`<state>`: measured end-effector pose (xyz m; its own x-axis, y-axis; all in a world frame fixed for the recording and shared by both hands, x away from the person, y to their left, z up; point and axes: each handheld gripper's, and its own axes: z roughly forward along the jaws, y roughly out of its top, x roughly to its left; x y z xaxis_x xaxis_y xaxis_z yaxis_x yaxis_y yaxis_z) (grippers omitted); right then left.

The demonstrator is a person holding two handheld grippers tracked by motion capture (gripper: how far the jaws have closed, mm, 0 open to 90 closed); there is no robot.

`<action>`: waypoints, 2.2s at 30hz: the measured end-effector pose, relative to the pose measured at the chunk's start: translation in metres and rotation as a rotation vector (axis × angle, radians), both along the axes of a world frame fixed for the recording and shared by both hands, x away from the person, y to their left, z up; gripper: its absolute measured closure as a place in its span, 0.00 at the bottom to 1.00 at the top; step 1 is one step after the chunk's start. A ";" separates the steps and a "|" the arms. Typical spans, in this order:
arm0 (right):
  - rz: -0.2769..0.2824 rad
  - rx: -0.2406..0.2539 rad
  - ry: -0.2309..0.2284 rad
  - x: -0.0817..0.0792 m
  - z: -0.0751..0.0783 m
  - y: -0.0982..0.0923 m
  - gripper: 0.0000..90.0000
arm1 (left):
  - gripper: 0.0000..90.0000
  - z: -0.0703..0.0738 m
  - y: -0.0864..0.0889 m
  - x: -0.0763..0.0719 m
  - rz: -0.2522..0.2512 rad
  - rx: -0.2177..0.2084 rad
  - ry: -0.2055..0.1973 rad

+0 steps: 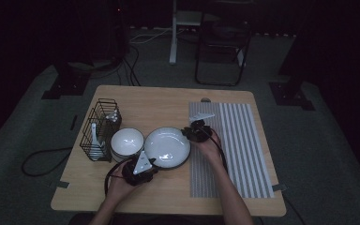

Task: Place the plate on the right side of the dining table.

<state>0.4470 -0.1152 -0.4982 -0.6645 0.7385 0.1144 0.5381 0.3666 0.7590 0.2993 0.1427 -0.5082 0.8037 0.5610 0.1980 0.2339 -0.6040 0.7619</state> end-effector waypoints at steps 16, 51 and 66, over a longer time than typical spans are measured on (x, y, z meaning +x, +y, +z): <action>-0.027 0.133 0.151 0.013 -0.012 -0.009 0.94 | 0.73 -0.003 -0.004 0.003 -0.013 -0.025 0.010; -0.143 0.112 0.045 -0.008 0.022 -0.033 1.00 | 0.59 -0.009 -0.008 0.004 0.041 -0.038 0.054; -0.071 0.136 0.152 0.004 0.006 -0.028 0.80 | 0.62 -0.011 -0.005 0.009 0.033 -0.071 0.088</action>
<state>0.4507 -0.1428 -0.4924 -0.5785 0.7541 0.3109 0.6711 0.2233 0.7070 0.3088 0.1380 -0.5187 0.7969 0.5979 0.0867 0.3205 -0.5399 0.7783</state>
